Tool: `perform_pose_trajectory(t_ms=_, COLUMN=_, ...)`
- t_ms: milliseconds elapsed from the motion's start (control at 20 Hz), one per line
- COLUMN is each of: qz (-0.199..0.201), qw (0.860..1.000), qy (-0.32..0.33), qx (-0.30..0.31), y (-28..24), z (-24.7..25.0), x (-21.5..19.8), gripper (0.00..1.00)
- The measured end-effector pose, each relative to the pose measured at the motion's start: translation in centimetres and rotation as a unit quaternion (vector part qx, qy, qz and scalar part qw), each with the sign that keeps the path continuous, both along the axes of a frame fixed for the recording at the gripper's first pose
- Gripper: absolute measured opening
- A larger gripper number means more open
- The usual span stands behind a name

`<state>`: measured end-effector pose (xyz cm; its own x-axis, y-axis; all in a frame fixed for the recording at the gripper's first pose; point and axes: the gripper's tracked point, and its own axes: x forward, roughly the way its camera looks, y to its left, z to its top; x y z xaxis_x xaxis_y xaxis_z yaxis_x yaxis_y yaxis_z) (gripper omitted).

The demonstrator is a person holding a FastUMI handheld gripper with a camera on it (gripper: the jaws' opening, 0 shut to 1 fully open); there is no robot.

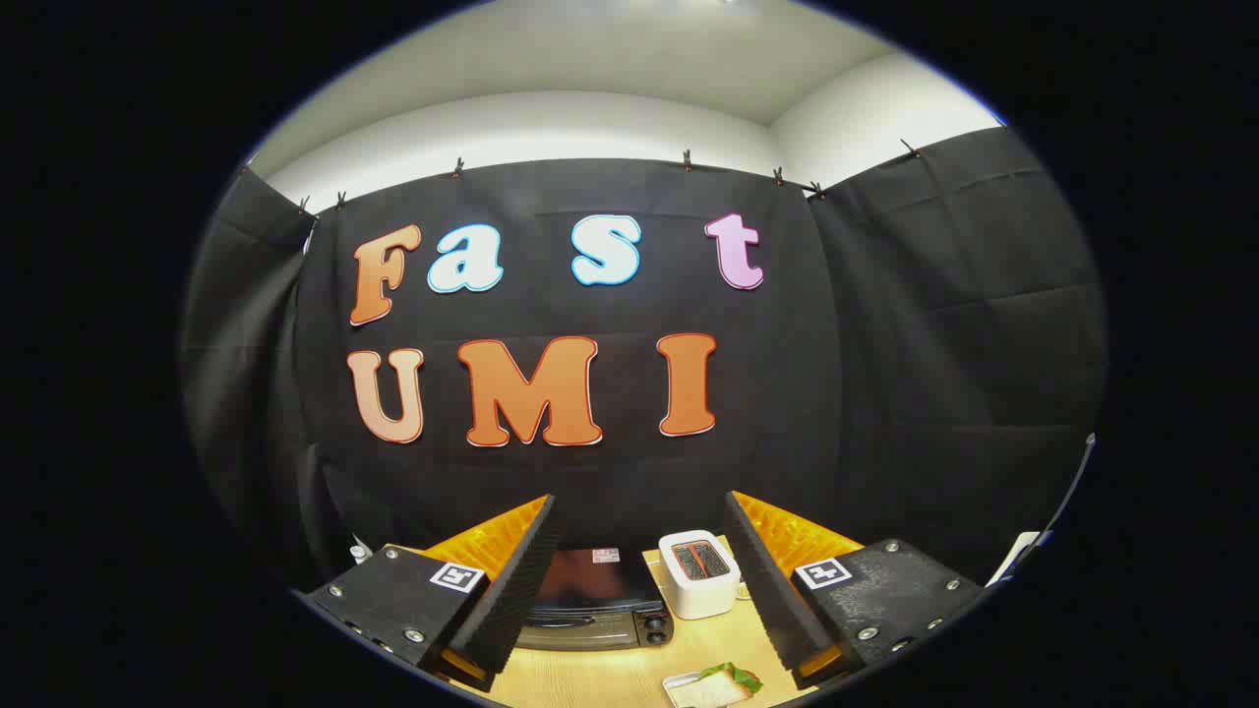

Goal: Open the toaster oven, put the food inside, and close the toaster oven door.

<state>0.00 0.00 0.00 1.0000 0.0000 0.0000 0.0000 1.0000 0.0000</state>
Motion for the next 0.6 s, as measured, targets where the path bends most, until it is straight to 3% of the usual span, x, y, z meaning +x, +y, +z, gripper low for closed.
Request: perform_pose_trajectory(t_ms=600, qz=0.009, qw=1.000, qy=-0.005, qx=-0.015, y=0.52, z=1.00, x=0.13, gripper=0.99)
